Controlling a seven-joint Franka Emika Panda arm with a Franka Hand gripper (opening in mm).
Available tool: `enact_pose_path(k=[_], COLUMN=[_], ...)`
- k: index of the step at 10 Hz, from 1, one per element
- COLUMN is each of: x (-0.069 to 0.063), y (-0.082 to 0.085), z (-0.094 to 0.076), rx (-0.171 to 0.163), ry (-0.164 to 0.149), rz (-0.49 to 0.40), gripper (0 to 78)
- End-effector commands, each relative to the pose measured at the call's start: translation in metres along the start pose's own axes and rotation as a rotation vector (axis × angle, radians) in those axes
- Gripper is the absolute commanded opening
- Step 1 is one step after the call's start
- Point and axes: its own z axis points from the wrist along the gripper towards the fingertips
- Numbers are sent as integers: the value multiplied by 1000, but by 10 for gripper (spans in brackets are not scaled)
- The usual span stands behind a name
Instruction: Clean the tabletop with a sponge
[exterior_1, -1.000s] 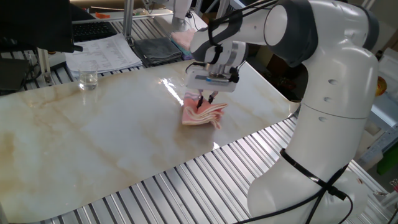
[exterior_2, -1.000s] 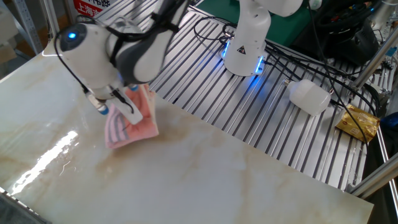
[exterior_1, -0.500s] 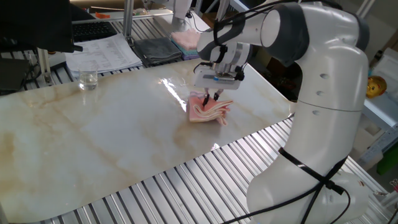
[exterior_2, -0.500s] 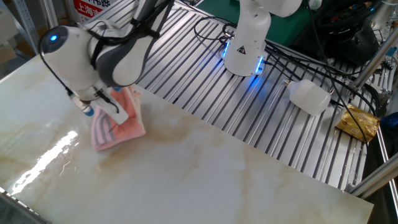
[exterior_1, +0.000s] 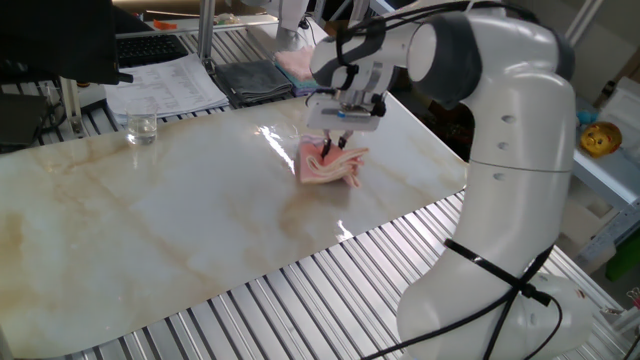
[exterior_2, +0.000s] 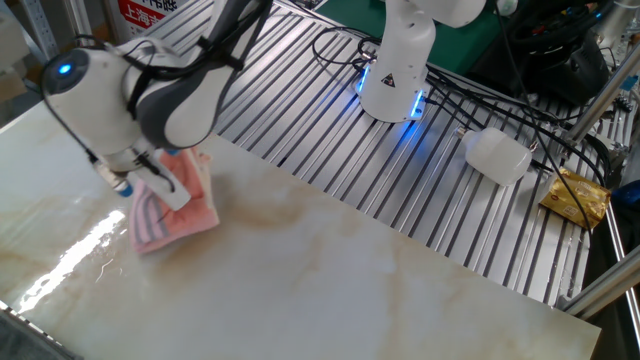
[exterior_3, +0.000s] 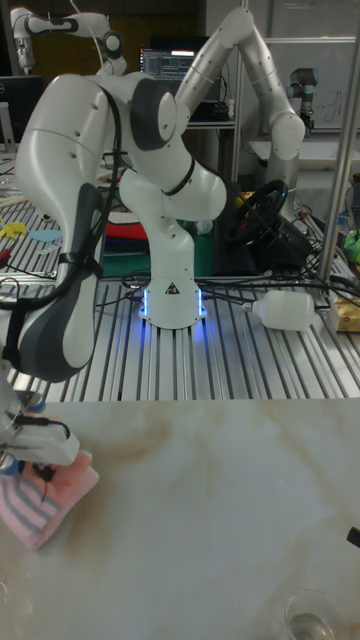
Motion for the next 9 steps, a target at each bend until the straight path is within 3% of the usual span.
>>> enact_pose_path(k=[1, 5, 7, 9], x=[-27, -43, -42, -42], y=[-2, 4, 20, 20], z=[1, -14, -14, -14], rx=[11, 26, 31, 55], ry=[-31, -41, -47, -54], rz=[-23, -26, -2, 23], gripper=[12, 12, 12, 12])
